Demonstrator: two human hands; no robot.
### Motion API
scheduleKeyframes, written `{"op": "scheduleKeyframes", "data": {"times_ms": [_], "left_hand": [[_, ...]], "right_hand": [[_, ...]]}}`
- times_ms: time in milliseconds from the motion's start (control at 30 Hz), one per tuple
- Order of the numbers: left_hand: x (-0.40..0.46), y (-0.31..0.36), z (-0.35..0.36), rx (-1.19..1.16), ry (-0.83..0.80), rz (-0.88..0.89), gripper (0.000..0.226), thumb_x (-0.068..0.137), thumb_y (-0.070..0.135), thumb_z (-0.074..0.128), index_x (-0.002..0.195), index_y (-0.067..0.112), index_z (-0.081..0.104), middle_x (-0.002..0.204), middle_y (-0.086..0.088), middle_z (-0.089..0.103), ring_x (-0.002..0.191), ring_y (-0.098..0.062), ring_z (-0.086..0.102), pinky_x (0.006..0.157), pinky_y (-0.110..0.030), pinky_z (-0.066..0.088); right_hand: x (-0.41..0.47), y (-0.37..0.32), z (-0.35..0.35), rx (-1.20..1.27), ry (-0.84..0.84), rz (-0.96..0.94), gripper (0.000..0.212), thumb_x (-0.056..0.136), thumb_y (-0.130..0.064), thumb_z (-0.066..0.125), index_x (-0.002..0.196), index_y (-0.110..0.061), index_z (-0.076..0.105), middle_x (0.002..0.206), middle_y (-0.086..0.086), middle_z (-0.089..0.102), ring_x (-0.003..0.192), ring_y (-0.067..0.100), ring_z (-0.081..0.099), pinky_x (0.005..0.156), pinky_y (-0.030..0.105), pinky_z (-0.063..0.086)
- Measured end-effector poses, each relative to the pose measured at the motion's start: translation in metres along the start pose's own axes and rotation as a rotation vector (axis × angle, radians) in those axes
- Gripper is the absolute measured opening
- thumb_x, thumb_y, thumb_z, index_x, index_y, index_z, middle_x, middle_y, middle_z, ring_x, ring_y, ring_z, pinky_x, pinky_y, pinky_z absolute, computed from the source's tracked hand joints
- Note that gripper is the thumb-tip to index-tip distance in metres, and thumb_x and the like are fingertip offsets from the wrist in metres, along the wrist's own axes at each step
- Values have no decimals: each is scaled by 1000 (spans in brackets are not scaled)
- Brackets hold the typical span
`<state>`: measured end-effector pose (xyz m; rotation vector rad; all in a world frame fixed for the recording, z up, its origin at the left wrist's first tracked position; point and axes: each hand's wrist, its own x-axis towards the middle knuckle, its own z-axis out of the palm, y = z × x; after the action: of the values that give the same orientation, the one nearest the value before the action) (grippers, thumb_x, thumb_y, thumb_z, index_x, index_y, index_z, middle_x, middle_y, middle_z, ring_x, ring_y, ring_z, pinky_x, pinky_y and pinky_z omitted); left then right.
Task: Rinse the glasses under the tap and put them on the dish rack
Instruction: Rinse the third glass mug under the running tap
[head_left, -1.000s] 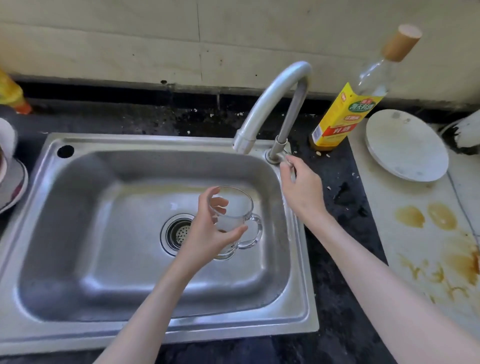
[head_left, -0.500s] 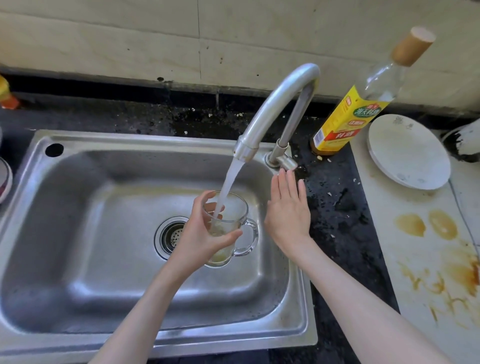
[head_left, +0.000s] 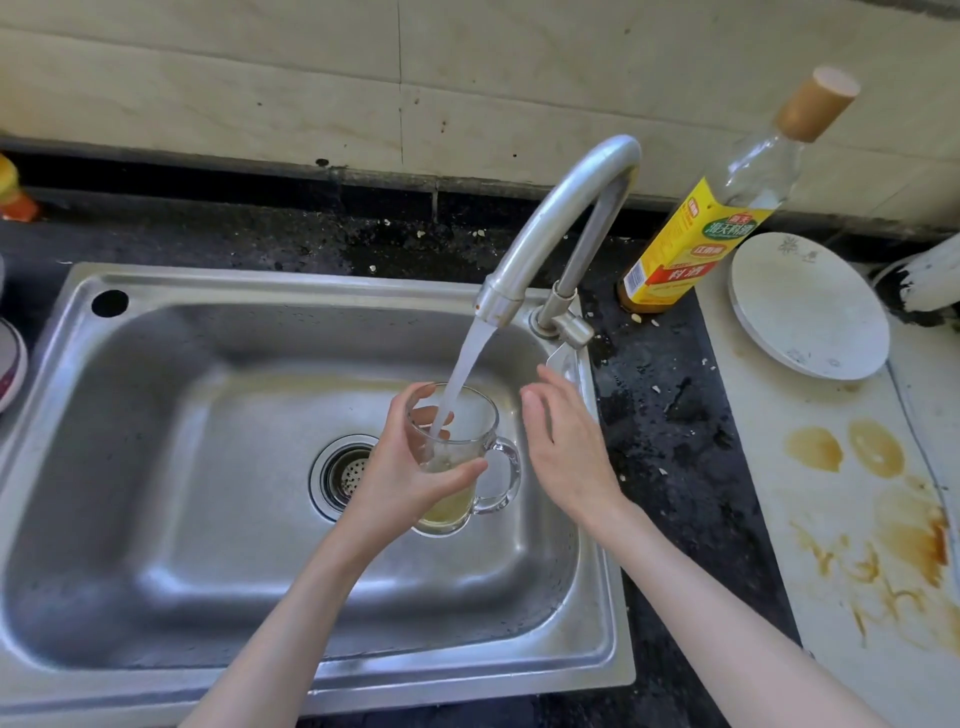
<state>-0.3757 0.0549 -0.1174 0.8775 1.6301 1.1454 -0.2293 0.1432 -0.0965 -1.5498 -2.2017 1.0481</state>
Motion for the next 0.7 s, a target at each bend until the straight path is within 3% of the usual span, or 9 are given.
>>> {"op": "scheduleKeyframes", "data": {"times_ms": [100,167,300,400,500,567,600,700], "left_hand": [[0,0,-1,-40,14,-36,83,45,48,78,118,41,39,108,5,59,93,-13,63,88,-37,52],[0,1,-3,-63,20,-65,87,44,48,77,122,33,41,107,2,62,92,-14,65,88,-36,52],[3,2,-6,-56,-16,-126,81,49,44,81,120,32,43,104,2,65,88,-7,66,82,-27,53],[5,4,-4,-61,-11,-190,67,66,32,83,120,27,44,104,8,64,86,6,63,71,-12,47],[4,0,-2,-49,-34,-302,53,74,55,66,117,27,51,107,6,64,93,-2,62,78,-22,49],[3,-8,-1,-120,-88,-366,60,77,68,52,119,26,56,110,1,67,100,-13,65,91,-39,51],[1,-11,1,-149,-97,-369,52,84,64,47,117,26,58,110,0,68,102,-16,65,94,-41,49],[-12,-16,12,36,-39,-248,27,98,37,38,115,25,56,107,6,65,106,-14,60,89,-24,44]], "right_hand": [[-19,-4,6,224,-168,44,24,98,-33,36,110,-23,55,120,-5,54,112,7,52,90,12,39],[-27,0,13,232,-199,4,20,98,-31,42,102,-21,59,112,-5,57,99,4,55,79,6,42],[-33,3,25,319,-172,47,26,98,-35,42,98,-18,61,104,2,65,94,14,62,81,27,52],[-31,-5,24,407,-173,164,25,98,-36,39,95,-23,59,100,-4,67,88,11,68,70,35,59],[-23,-12,22,406,-164,253,22,98,-40,37,95,-28,55,93,-7,68,72,16,69,61,33,58],[-17,-10,24,400,-161,348,29,98,-43,35,90,-25,56,88,0,71,66,24,70,67,39,58],[-14,-9,26,395,-160,400,33,98,-45,35,87,-24,58,86,2,72,65,27,70,72,44,57],[-5,-9,32,397,-115,515,35,95,-51,34,88,-25,57,80,2,73,68,28,70,81,52,53]]}}
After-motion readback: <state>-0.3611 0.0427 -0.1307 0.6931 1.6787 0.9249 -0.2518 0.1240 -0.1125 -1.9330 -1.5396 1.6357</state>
